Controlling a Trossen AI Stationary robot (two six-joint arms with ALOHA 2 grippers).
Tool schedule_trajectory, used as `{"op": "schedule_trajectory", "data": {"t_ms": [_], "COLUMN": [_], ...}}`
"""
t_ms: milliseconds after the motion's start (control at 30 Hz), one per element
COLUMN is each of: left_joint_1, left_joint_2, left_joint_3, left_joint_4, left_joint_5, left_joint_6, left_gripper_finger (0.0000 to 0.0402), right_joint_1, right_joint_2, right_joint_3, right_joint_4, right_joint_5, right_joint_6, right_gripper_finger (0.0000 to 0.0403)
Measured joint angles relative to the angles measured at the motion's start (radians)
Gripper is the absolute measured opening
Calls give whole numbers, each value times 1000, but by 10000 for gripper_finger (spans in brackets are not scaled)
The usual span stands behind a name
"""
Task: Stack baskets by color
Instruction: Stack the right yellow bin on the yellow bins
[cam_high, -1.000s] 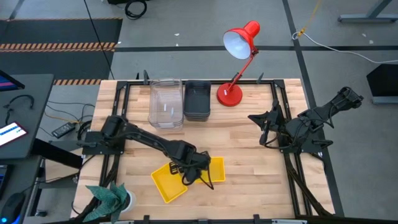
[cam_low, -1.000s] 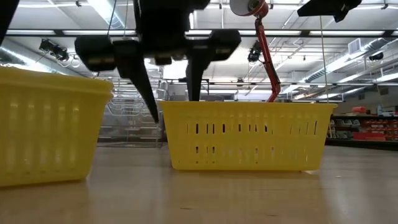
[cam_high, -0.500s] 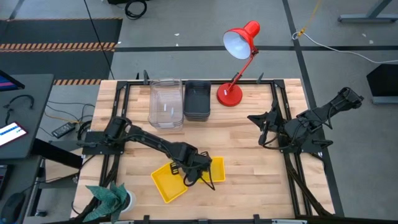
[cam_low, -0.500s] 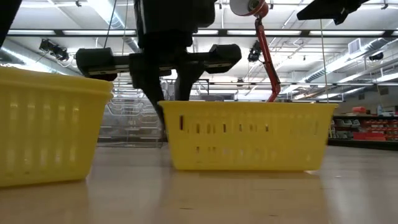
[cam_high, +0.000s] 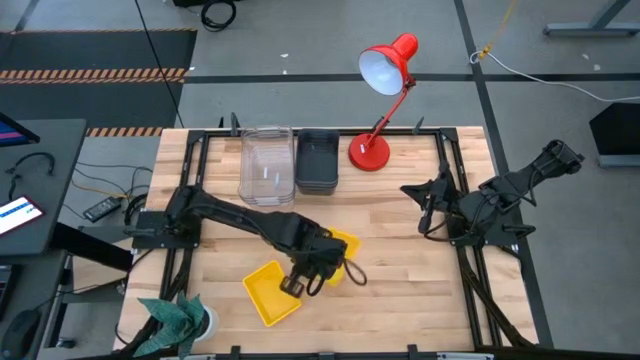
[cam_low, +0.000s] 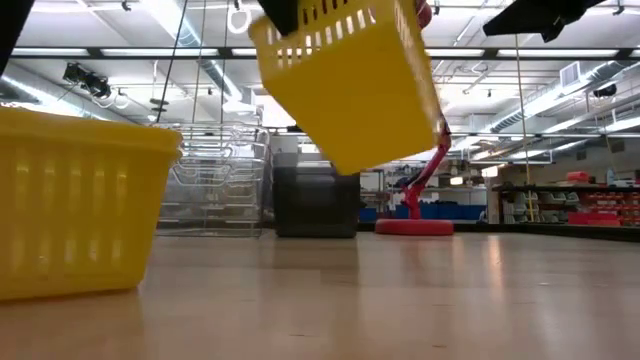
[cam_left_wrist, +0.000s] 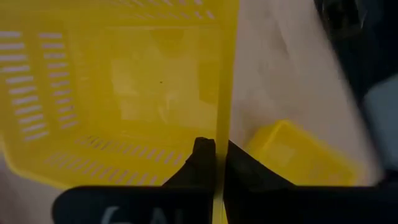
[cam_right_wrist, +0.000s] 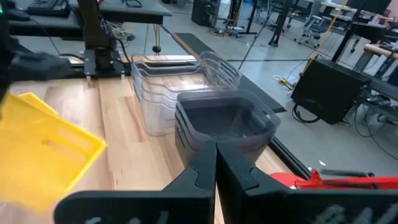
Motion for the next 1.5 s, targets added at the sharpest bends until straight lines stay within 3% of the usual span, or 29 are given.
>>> {"op": "schedule_trajectory", "data": {"t_ms": [167, 467, 800, 1167, 1500], "left_joint_1": [-17, -67, -161, -276, -384], "left_joint_2": [-10, -21, -21, -45, -13], "left_joint_3": [34, 34, 34, 72, 75], "left_joint_4": [-53, -57, -62, -90, -139], "left_joint_5": [56, 44, -3, -103, -183], "left_joint_6": [-328, -709, -1080, -1330, -1442], "left_gripper_finger": [14, 12, 12, 13, 12], "right_joint_1": [14, 18, 18, 18, 18], "right_joint_2": [-25, -42, -42, -42, -42], "right_joint_3": [0, 0, 0, 0, 0], "right_joint_4": [-33, -40, -35, -40, -46], "right_joint_5": [23, 17, -74, -171, -220], "right_joint_6": [12, -20, -53, -91, -124], "right_gripper_finger": [9, 9, 9, 9, 9]}}
